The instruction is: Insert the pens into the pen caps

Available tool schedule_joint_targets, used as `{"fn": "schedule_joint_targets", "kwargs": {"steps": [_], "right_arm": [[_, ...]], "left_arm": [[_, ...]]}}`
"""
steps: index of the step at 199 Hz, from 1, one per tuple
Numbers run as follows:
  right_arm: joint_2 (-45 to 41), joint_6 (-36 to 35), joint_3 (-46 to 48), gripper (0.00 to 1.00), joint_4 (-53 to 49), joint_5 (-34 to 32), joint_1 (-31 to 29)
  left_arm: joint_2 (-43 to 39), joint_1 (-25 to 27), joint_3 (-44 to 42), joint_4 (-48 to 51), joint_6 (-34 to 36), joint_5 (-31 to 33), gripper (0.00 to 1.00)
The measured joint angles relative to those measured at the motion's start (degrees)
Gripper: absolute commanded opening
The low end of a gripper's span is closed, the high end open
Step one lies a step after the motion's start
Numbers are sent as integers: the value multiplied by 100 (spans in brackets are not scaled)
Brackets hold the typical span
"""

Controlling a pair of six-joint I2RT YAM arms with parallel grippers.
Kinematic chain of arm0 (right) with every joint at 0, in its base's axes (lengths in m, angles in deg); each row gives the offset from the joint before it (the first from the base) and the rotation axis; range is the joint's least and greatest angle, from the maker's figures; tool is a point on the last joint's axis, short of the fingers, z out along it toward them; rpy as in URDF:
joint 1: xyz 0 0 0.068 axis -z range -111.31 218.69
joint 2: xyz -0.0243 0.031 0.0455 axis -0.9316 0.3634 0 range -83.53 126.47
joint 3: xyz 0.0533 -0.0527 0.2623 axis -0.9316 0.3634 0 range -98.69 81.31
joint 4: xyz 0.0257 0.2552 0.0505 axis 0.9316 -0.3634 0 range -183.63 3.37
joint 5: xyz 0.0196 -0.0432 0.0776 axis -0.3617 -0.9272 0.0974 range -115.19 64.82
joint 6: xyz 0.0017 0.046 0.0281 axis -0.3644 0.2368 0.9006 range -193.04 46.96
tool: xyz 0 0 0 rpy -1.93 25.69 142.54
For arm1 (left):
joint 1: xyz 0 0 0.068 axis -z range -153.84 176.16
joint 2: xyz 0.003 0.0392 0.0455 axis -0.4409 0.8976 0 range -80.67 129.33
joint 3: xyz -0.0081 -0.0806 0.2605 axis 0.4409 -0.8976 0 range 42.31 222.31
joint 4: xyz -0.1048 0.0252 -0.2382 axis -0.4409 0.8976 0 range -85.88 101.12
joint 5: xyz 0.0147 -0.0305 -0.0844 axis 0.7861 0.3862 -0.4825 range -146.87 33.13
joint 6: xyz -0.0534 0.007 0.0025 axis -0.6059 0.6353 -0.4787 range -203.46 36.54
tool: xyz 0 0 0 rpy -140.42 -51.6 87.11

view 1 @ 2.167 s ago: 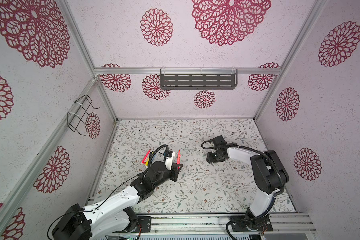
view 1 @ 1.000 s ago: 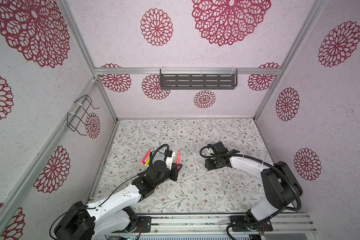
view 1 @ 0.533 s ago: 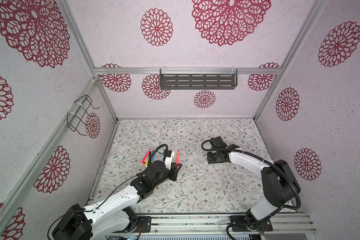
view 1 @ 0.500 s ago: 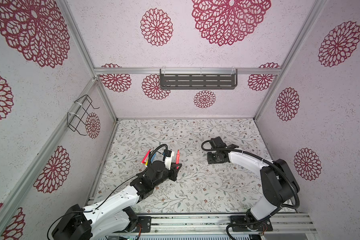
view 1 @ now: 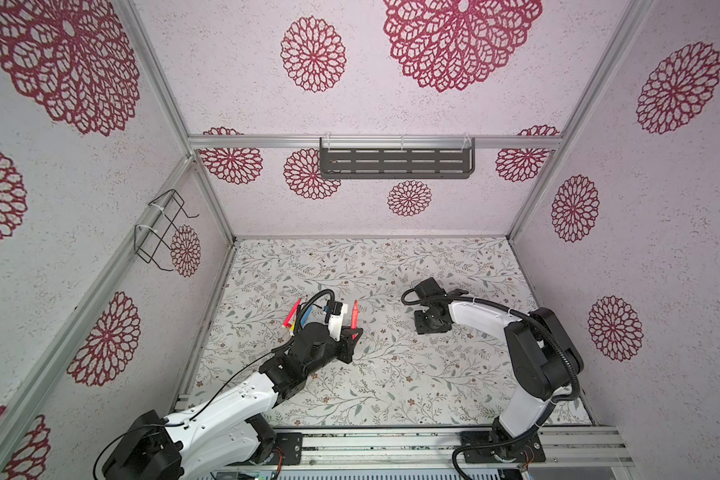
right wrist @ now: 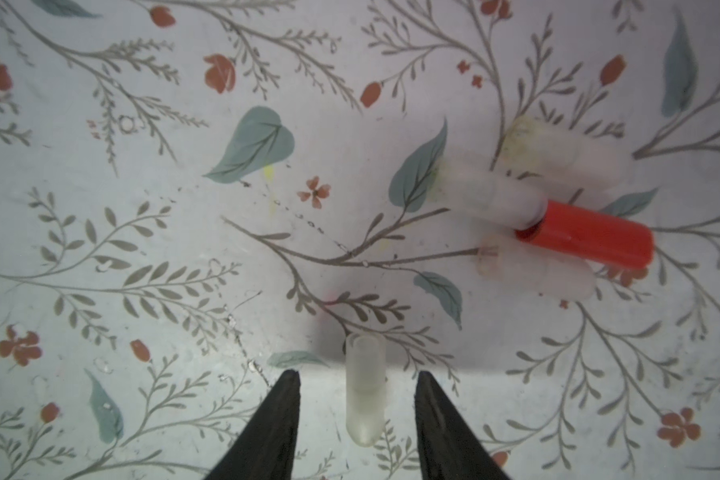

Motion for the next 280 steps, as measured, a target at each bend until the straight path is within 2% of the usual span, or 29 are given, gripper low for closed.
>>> {"fn": "schedule_joint_targets", "kwargs": {"steps": [14,76,156,199,235,280], "right_arm": [[42,28,0,39,4,-4,2],[199,44,-13,34,22,-9,2],[223,31,-24,11,83,-7,7],[155,-94,-15,8,181,94,-15],[-940,-249,385,9,750,588,-103],[-2686,-251,885,13,2319,1703,-140]], "left_arm": [[0,0,0,13,0,0,0],[-7,0,0,22,2,20,0],[-107,0,0,81,26,35,0],[-109,0,0,107,24,9,0],[-101,0,0,50,-17,-120,0],[160,44,0,-426,-197,-308,0]]}}
